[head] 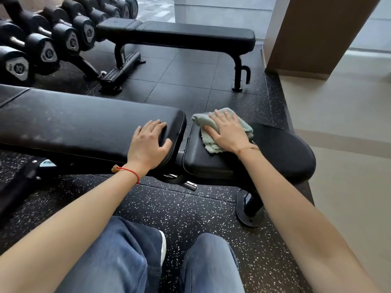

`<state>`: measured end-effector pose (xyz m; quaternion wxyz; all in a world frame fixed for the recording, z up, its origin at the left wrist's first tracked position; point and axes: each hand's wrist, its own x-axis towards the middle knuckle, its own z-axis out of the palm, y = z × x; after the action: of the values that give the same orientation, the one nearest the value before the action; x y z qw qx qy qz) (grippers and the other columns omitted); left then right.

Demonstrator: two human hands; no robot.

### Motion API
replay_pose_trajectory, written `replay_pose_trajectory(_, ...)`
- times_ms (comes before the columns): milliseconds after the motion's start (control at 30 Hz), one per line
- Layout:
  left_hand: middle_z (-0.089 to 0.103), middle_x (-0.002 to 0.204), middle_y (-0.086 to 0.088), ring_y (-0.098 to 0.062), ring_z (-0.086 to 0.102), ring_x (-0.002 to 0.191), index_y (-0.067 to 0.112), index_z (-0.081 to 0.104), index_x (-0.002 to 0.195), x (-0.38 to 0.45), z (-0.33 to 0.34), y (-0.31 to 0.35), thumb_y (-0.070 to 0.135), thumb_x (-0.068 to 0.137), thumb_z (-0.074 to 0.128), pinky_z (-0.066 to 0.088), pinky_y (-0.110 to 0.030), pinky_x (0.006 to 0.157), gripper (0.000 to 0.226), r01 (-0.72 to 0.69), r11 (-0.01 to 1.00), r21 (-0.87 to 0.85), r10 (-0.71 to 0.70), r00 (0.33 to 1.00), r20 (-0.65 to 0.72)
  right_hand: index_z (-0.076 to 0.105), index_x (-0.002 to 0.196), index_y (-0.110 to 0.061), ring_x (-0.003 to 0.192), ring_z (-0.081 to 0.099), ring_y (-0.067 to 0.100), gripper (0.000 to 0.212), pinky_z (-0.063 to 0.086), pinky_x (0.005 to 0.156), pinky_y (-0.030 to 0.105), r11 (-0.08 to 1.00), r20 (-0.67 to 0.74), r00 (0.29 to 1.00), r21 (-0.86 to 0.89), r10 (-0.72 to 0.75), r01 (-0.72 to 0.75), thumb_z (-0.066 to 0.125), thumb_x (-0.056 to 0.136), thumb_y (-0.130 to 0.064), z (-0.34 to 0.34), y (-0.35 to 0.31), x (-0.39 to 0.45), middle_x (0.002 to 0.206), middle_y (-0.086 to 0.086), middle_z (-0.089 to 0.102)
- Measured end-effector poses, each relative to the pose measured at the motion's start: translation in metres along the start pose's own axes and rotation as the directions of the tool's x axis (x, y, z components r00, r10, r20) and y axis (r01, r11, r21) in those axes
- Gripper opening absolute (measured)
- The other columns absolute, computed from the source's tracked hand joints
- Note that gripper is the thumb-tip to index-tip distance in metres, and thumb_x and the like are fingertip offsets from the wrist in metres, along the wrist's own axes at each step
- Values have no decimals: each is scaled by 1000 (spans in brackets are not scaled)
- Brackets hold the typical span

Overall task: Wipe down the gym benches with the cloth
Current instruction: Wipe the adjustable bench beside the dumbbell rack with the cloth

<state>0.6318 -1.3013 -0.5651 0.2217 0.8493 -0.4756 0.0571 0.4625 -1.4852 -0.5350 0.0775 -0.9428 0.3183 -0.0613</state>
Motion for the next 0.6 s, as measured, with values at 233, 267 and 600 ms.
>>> replay_pose_trajectory(233,42,151,-2,-19,31,144,20,47,141,1,1,-6,39,92,51,18,-43,120,53,-23,1000,-3,23,1000,6,33,149,-34,150,12,10,59,1,123,30,893,-30,906,159,-421,421,28,98,-62,14,-13,-77,158,-11,29)
replay_pose_trajectory(267,42,151,-1,-19,31,144,20,47,141,1,1,-6,39,92,50,18,-43,121,53,-22,1000,-4,22,1000,7,35,149,-33,149,15,10,58,1,122,28,908,-38,924,175,-381,381,31,98,-61,10,-2,-67,157,-10,30)
replay_pose_trajectory(600,42,151,-1,-19,31,143,21,47,141,0,-2,-6,39,92,50,18,-42,120,52,-21,1000,-10,21,1000,14,30,152,-28,150,11,16,59,0,123,33,968,-55,978,145,-201,207,39,99,-51,2,12,-68,160,-4,24)
